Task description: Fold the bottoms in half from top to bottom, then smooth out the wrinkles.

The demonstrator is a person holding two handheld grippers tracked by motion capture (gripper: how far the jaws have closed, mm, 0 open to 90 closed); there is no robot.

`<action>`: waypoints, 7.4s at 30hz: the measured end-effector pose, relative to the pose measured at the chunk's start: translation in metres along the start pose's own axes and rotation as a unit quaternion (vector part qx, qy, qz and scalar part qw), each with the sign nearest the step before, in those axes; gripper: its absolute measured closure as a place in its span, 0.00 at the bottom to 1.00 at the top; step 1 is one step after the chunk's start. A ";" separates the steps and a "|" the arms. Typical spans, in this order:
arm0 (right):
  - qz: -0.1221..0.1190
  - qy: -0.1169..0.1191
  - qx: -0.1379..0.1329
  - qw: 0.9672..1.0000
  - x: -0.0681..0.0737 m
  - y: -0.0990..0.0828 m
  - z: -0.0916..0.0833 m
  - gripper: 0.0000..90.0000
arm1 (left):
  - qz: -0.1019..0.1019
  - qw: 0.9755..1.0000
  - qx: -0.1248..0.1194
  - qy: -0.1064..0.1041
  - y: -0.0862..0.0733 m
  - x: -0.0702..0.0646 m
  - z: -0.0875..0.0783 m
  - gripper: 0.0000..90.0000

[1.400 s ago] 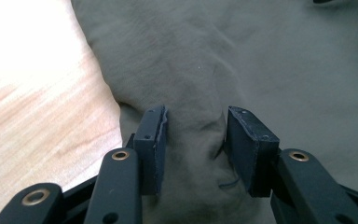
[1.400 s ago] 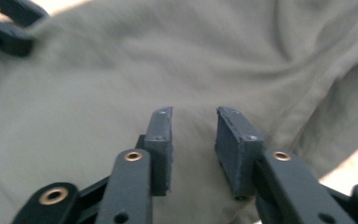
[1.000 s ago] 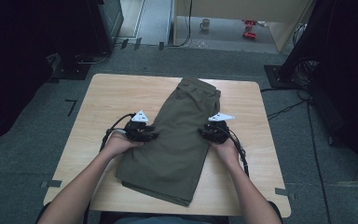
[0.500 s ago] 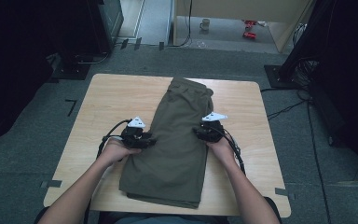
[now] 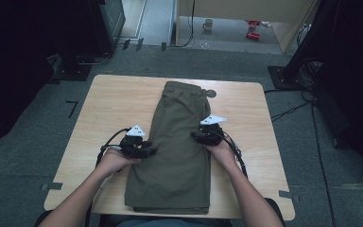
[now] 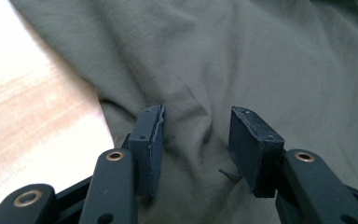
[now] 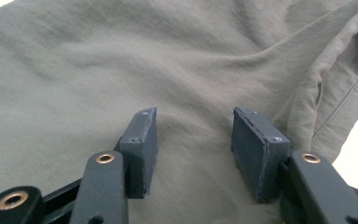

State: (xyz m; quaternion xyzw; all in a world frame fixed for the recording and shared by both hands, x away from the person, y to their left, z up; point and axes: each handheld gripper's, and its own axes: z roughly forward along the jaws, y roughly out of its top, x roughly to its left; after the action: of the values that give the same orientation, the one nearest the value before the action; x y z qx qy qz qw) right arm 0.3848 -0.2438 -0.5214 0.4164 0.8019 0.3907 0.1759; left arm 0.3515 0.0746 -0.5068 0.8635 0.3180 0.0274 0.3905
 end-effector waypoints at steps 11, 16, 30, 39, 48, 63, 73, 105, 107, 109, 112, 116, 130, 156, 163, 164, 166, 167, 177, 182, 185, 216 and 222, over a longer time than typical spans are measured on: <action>-0.016 0.014 0.002 1.000 0.013 -0.004 -0.004 0.53 | 0.009 1.000 -0.008 0.007 -0.017 -0.016 -0.010 0.59; -0.022 0.018 0.003 1.000 0.020 -0.007 -0.007 0.51 | 0.009 1.000 -0.009 0.010 -0.022 -0.021 -0.013 0.58; -0.034 0.034 0.009 0.999 0.035 -0.015 -0.016 0.47 | 0.014 1.000 0.000 0.013 -0.034 -0.035 -0.023 0.57; -0.045 0.046 0.010 0.998 0.045 -0.020 -0.022 0.46 | 0.001 1.000 -0.005 0.004 -0.043 -0.039 -0.031 0.56; -0.033 0.056 0.037 0.997 0.041 -0.011 -0.021 0.47 | -0.004 1.000 -0.010 -0.008 -0.041 -0.035 -0.034 0.56; 0.002 0.054 0.009 0.998 0.028 0.010 -0.029 0.53 | 0.025 0.999 -0.030 0.027 -0.022 -0.006 -0.042 0.52; 0.026 0.032 0.005 0.999 0.012 0.019 -0.023 0.48 | 0.006 0.999 -0.030 0.030 -0.006 0.018 -0.032 0.49; 0.054 -0.025 -0.015 0.998 -0.040 0.049 0.013 0.42 | -0.005 0.999 -0.026 0.031 0.066 0.083 0.019 0.49; 0.065 -0.025 -0.027 0.997 -0.043 0.050 0.014 0.42 | -0.004 0.999 -0.029 0.034 0.069 0.085 0.022 0.49; 0.066 -0.028 -0.034 0.997 -0.046 0.050 0.015 0.42 | -0.004 0.998 -0.051 0.044 0.070 0.088 0.024 0.51; 0.071 -0.022 -0.010 0.997 -0.051 0.058 0.018 0.41 | -0.017 0.998 -0.040 0.041 0.076 0.095 0.026 0.52; 0.079 -0.017 -0.018 0.997 -0.054 0.068 0.022 0.41 | -0.007 0.998 -0.041 0.051 0.084 0.096 0.028 0.54; 0.093 -0.038 0.036 0.994 -0.057 0.064 0.053 0.36 | -0.034 0.997 -0.026 0.059 0.104 0.114 0.054 0.46; 0.123 -0.018 0.031 0.992 -0.061 0.070 0.055 0.94 | -0.053 0.998 0.026 0.035 0.103 0.112 0.057 0.89; 0.143 -0.013 0.012 0.990 -0.072 0.104 0.040 0.94 | -0.060 0.996 -0.036 0.056 0.131 0.117 0.036 0.91; 0.140 -0.016 0.005 0.990 -0.073 0.110 0.037 0.94 | -0.048 0.996 -0.036 0.064 0.141 0.118 0.029 0.91; 0.133 -0.020 -0.012 0.991 -0.074 0.127 0.029 0.94 | -0.031 0.995 -0.057 0.081 0.155 0.118 0.017 0.91; 0.126 -0.026 -0.025 0.991 -0.074 0.137 0.024 0.94 | -0.023 0.993 -0.077 0.089 0.163 0.117 0.009 0.91; 0.017 -0.081 -0.166 0.983 -0.054 0.200 -0.038 0.93 | 0.039 0.974 -0.181 0.128 0.197 0.102 -0.047 0.90; 0.009 -0.069 -0.131 0.989 -0.049 0.179 -0.031 0.93 | 0.042 0.981 -0.150 0.119 0.181 0.098 -0.041 0.90; 0.010 -0.058 -0.111 0.992 -0.048 0.169 -0.030 0.92 | 0.028 0.984 -0.140 0.105 0.173 0.094 -0.038 0.90; 0.027 0.036 -0.042 0.998 -0.014 0.078 -0.046 0.90 | 0.024 0.996 -0.069 0.052 0.085 0.041 -0.031 0.89; 0.030 0.041 -0.027 0.998 -0.010 0.059 -0.039 0.89 | 0.019 0.998 -0.051 0.041 0.068 0.035 -0.024 0.89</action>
State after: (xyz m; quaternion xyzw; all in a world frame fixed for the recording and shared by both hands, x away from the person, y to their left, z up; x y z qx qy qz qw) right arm 0.3985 -0.2492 -0.4514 0.4185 0.7850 0.4342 0.1421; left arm 0.4082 0.0764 -0.4503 0.8463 0.3159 0.0867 0.4201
